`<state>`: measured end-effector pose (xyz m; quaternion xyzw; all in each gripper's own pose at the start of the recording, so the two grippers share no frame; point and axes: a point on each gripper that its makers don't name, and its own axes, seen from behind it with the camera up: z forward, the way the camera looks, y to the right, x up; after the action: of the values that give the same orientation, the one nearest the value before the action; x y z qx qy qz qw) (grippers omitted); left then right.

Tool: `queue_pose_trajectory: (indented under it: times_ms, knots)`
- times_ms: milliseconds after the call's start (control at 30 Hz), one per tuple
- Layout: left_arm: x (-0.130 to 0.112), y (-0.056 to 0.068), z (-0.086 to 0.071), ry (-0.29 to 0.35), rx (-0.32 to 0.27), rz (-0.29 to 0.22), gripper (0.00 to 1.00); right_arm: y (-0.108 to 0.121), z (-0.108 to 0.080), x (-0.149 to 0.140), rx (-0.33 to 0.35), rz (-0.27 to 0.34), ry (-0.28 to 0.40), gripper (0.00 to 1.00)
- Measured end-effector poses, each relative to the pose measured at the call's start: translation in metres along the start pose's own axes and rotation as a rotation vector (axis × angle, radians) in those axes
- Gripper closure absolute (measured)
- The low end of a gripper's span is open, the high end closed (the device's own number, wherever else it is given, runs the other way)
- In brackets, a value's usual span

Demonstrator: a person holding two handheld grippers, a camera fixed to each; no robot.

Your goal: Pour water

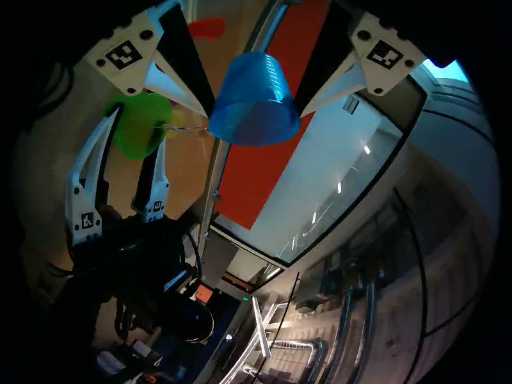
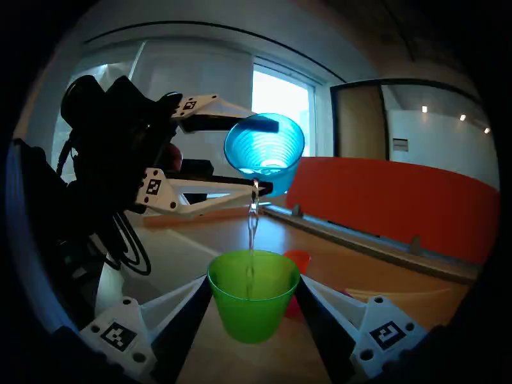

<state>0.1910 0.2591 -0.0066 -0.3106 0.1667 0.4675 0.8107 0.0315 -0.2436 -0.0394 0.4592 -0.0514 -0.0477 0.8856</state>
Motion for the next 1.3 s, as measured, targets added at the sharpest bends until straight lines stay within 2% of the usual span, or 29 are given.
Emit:
queue_pose_trajectory:
  times_ms: [1300]
  knots:
    - [0.011,-0.008,0.002,0.006,0.019,0.107,0.15,-0.004,-0.003,0.009,0.003,-0.007,0.023,0.09]
